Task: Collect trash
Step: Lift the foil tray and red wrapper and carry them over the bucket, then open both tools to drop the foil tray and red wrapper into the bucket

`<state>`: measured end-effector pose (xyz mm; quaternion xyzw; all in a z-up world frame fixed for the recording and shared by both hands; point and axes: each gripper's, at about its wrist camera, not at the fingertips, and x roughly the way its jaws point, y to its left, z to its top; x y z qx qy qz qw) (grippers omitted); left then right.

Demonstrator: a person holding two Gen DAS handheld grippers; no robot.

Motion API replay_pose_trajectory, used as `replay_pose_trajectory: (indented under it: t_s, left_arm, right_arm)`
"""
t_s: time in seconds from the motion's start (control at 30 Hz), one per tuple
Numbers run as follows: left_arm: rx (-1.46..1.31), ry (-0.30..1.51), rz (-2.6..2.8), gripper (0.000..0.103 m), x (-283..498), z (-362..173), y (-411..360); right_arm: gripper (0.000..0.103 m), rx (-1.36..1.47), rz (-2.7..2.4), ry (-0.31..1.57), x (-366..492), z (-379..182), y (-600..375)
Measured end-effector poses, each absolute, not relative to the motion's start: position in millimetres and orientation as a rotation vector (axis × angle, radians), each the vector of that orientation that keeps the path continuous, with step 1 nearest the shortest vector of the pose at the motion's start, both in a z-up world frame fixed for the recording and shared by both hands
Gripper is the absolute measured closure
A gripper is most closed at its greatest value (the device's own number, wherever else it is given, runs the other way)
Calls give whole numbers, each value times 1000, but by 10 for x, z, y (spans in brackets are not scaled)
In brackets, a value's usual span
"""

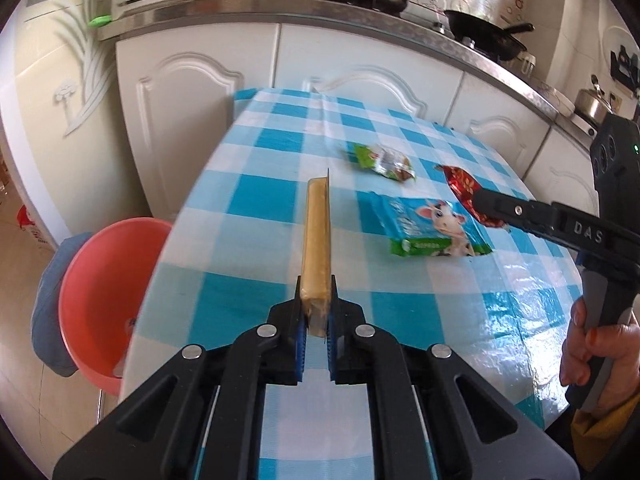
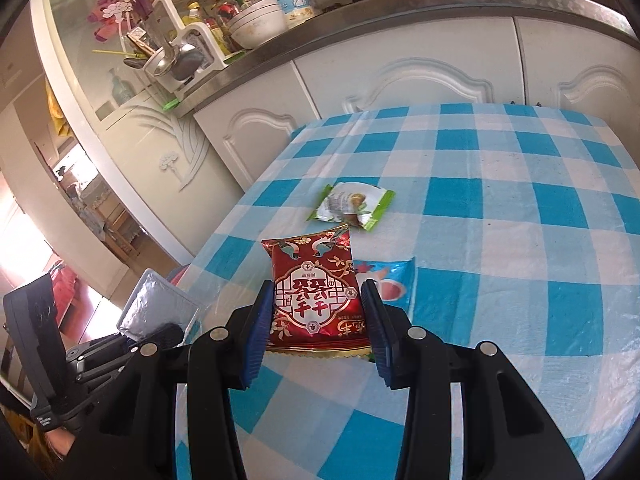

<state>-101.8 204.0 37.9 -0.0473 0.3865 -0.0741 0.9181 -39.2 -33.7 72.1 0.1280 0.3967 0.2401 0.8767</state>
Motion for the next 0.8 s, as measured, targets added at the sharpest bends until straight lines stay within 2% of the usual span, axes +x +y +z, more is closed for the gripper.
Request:
replay_pose_trajectory:
  t_s: [0.33,0.8]
  left_arm:
    - [-186,781,17,94,-1037,385,2810]
    - [-298,860,199,93,-897,-46,3669]
  right_arm:
    - [58,200,669,874,-417,823,449]
    - [58,33,872,888,-320,971,1789]
